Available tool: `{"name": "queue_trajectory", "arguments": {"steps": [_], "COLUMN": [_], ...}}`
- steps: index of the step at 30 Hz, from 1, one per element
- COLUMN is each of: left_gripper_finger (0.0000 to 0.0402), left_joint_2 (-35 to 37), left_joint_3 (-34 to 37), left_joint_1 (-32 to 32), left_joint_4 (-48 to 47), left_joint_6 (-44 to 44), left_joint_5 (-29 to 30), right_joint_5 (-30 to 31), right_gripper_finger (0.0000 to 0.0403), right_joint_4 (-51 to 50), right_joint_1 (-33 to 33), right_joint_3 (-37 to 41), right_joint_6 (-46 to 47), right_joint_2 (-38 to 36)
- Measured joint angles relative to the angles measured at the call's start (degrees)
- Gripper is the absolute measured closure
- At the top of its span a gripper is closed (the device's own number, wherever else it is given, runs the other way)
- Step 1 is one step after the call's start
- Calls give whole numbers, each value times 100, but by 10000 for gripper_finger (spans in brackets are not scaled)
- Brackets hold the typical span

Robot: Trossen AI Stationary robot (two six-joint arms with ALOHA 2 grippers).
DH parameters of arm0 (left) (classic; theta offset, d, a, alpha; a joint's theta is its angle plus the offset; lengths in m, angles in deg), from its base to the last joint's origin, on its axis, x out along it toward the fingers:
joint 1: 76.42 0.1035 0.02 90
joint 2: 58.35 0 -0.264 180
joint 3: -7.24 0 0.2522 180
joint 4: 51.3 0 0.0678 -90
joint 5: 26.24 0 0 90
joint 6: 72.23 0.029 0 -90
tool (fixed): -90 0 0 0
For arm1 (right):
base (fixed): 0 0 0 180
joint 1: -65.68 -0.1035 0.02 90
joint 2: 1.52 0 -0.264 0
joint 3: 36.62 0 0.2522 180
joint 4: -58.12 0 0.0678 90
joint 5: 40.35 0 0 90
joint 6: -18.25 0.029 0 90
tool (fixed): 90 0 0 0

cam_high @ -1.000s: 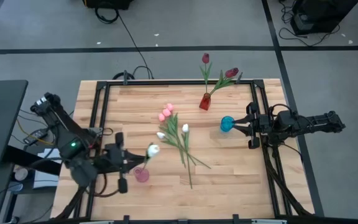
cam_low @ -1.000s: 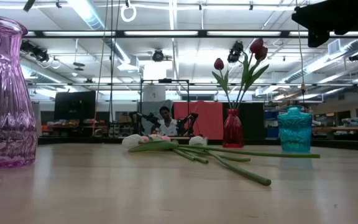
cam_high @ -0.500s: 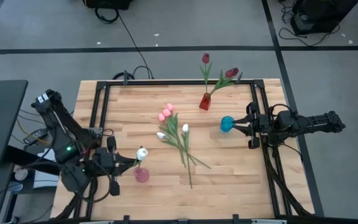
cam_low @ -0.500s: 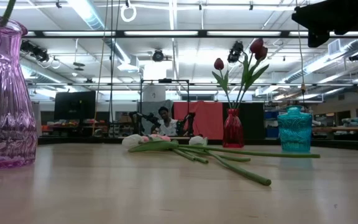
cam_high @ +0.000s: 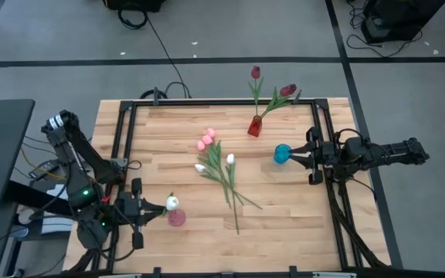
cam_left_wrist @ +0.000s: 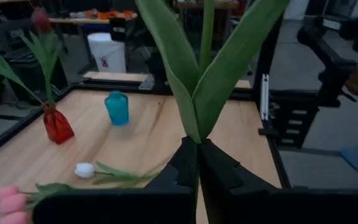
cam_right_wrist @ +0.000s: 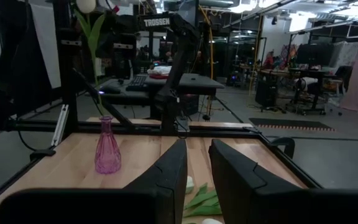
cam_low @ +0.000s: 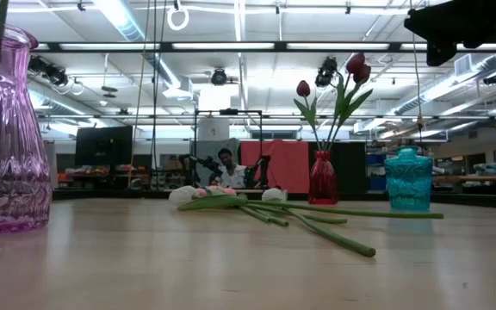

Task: Sort flowers into vase by color
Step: Put the top white tulip into the pink vase, then put the right white tulip into the pink vase

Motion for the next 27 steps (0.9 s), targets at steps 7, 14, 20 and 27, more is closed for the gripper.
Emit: {"name": "queue_trajectory", "arguments": {"steps": [7, 14, 20, 27], "left_gripper_finger": [381, 324, 274, 271], "left_joint_2": [-2, -2, -2, -2], "left_joint_3": [0, 0, 0, 0], "left_joint_1": [-138, -133, -133, -68], "left_joint_4": [-1264, -1804, -1777, -2340], "left_joint_6": [-1907, -3050, -3058, -3592], "left_joint_5": [-45, -160, -274, -596], "right_joint_5": [0, 0, 0, 0], "right_gripper_finger": [318, 318, 318, 318], "right_joint_4": [26, 24, 24, 26], "right_joint_1": [0, -1, 0, 0], "right_joint_3": [0, 0, 0, 0], "right_joint_6": [16, 18, 18, 21], "right_joint_2": [0, 0, 0, 0]}}
